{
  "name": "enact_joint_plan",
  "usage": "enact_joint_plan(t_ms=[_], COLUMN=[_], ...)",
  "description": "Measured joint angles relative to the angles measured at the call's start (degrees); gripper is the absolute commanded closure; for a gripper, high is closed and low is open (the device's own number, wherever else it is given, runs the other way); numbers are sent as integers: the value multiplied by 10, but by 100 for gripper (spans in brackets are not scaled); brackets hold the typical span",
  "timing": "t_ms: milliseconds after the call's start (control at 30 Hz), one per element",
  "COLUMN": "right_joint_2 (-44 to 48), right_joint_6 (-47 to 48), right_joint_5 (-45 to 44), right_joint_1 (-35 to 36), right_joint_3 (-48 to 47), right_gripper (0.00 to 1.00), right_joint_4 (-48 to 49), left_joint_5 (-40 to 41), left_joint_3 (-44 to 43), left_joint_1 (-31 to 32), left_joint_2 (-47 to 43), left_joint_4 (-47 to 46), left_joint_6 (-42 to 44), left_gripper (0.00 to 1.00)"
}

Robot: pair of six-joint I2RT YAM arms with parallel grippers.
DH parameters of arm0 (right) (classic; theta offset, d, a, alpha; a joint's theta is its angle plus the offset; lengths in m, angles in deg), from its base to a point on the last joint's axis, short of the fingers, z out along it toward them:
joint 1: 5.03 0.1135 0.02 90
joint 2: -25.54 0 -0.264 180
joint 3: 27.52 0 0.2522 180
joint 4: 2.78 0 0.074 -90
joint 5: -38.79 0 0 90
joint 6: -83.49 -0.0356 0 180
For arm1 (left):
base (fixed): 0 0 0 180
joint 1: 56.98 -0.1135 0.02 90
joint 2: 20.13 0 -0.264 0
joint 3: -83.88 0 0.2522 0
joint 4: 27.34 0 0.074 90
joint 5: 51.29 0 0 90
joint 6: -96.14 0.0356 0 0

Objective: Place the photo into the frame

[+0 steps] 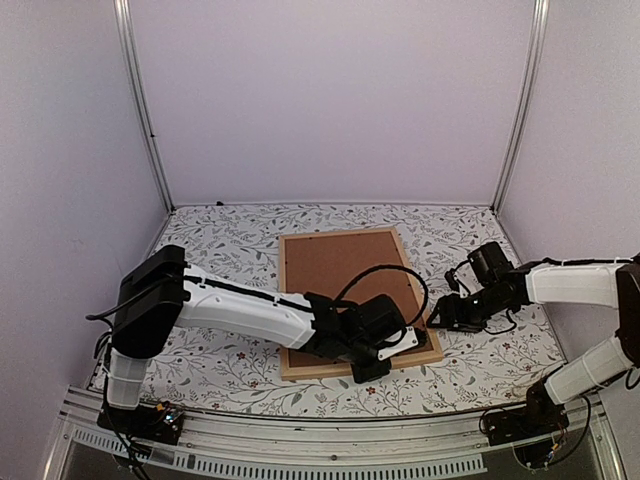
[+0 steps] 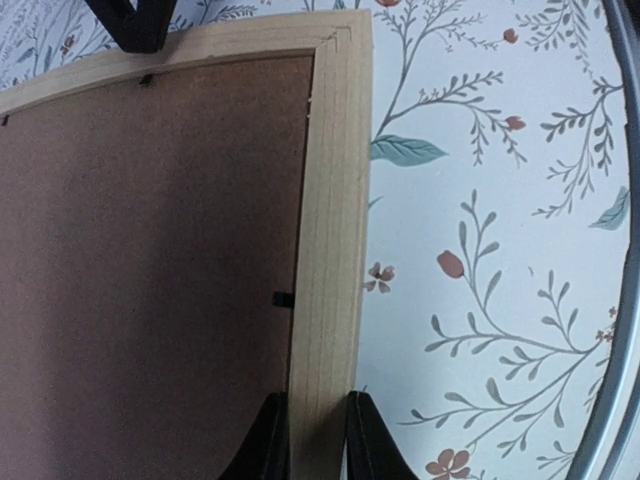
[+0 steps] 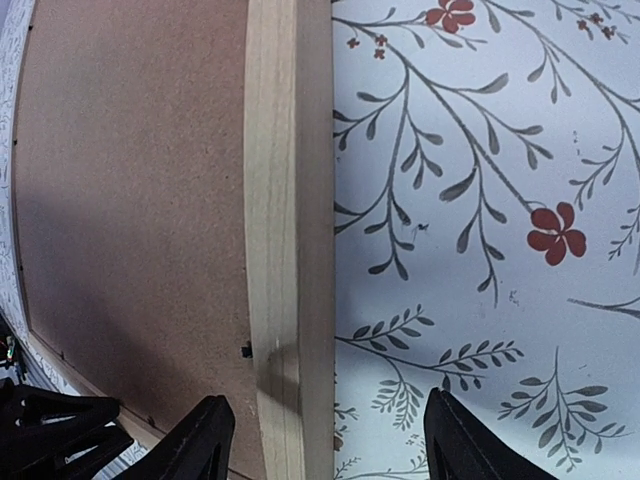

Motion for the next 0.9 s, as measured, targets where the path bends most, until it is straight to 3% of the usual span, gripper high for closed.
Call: enact_joint_plan(t_ms=[267,600,800,900], right_joint_2=[45,42,30,20], right_joint_6=[-25,-61,-100,-126], right_joint_5=[40,83,144,173], right_joint_1=[0,0,-1,-1], right_joint_3=[27,54,85,105], right_gripper=[21,21,27,39], right_joint_4=[10,51,132,179], left_joint_5=[-14,-44,-51,-52], left_joint_3=[-3,-3,-2,2], left_joint_1=[-4,-17,-23,-23], left_joint_2=[-3,-45,-61,-61], left_joint_4=[13,35,42,42], left_joint_6=[1,-2,-7,-10], left_gripper=[100,100,100,100])
